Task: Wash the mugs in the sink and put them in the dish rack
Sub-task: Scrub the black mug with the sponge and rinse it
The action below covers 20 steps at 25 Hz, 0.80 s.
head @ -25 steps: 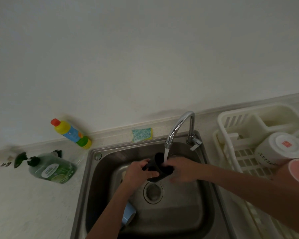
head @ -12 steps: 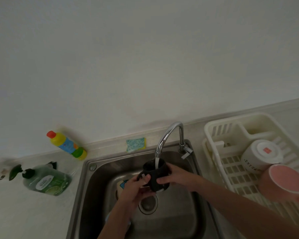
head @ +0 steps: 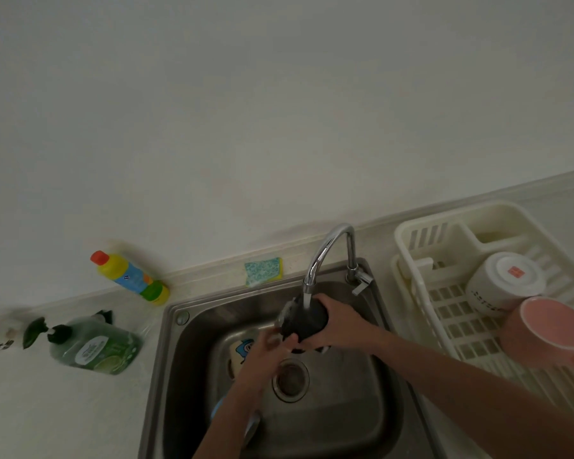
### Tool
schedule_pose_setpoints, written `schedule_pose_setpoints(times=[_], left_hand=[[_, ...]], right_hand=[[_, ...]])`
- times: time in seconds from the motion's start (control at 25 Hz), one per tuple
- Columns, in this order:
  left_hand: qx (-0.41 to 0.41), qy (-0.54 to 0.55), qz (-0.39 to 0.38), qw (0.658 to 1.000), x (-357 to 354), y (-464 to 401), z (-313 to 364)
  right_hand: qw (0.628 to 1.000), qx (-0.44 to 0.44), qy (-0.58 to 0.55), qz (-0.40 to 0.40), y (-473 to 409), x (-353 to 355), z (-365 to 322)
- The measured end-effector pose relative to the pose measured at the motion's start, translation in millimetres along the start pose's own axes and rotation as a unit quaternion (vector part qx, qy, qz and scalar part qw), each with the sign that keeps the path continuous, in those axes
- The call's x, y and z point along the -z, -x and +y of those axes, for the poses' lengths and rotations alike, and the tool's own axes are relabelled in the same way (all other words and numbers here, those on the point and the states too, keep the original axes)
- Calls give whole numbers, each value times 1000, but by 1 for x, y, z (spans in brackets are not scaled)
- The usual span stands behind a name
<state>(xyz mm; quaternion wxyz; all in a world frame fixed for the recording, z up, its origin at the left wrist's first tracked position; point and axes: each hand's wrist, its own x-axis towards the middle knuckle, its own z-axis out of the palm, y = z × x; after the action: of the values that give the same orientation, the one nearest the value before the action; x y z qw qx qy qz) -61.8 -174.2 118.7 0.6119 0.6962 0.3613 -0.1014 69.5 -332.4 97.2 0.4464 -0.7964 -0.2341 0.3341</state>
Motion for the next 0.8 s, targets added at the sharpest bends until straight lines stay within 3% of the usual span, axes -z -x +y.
schedule_pose_setpoints(times=[0.08, 0.2, 0.36, 0.52, 0.6, 0.72, 0.8], left_hand=[[-82, -117, 64, 988, 6, -6, 13], [-121, -129, 38, 984, 9, -17, 31], [-17, -16, -49, 999, 2, -32, 39], [87, 135, -110, 981, -27, -37, 47], [90, 143, -114, 979, -43, -38, 52], [77, 164, -114, 977, -51, -41, 53], [59, 178, -112, 976, -46, -45, 48]], right_hand=[[998, 29, 47, 1, -4, -2, -6], [988, 81, 132, -10, -12, -6, -19], [963, 101, 248, -29, -15, 1, -29], [950, 76, 301, -25, -8, 9, -3], [967, 43, 248, -35, -6, 15, 14], [999, -21, 11, -26, 2, 35, 23], [982, -111, -154, -20, 11, 46, 15]])
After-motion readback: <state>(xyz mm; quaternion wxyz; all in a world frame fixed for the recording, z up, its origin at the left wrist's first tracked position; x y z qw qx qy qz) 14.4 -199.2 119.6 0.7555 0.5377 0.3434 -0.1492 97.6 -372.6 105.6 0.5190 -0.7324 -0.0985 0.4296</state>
